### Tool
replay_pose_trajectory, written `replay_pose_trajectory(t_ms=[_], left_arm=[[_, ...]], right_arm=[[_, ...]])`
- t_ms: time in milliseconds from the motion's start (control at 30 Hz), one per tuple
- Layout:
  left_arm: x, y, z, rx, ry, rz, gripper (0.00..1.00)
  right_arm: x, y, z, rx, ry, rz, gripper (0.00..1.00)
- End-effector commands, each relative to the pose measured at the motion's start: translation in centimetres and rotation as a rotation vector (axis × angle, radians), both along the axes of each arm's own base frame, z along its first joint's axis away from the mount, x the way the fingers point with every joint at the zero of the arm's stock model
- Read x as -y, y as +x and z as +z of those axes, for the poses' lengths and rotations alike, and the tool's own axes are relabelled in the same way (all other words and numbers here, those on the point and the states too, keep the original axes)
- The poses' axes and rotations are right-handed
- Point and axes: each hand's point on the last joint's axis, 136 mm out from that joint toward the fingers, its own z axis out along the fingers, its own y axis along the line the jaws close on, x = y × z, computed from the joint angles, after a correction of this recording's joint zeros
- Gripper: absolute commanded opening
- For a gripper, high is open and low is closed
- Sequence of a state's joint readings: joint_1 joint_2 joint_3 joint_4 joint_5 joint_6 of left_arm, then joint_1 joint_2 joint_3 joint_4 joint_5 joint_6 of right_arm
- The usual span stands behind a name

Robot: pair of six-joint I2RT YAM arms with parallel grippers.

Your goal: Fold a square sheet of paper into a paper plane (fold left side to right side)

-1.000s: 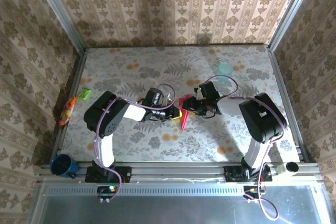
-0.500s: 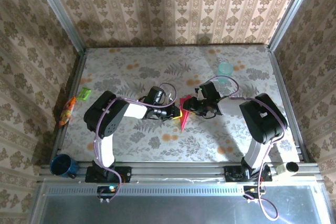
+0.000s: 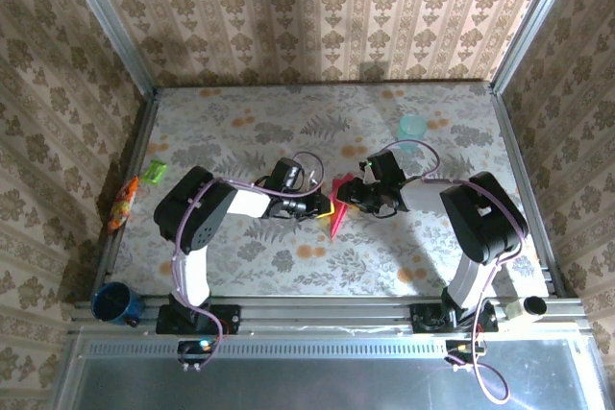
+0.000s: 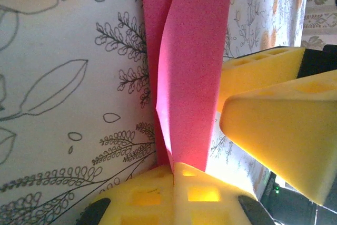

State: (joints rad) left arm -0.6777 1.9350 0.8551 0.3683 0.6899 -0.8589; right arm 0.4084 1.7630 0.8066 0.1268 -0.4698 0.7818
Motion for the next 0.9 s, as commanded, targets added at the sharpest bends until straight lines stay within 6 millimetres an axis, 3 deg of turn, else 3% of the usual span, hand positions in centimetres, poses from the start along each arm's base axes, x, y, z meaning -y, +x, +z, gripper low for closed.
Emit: replay_pose_trajectory(t_ms=[0,233,533,667,867], left_arm=[[0.0,0.1,-2.0,0.086,0.067,0.019,0.00],[0.0,1.0,-0.2,0.138,0.048,0.024,0.00],[0.1,0.6,0.3,0.153,0.045,-0.001,0.00],[0.0,0.0,0.2,0.158,0.075,-0.025,0.00],[-0.7,-0.5,-1.7,0.106,0.150,-0.020,0.00]], right_arm=[[-0.1,-0.4,-1.2,-0.040,0.004,0.010,0.43],[-0.2,-0.4,-1.7,-0.047,-0.008,0.029,0.43],[0.0,-0.5,-2.1,-0.049,-0.032,0.038,0.43],[-0.1,-0.4,-1.8,-0.046,-0.027,0.042,0.42],[-0.2,-0.3,-0.7,-0.029,-0.009,0.036,0.42]])
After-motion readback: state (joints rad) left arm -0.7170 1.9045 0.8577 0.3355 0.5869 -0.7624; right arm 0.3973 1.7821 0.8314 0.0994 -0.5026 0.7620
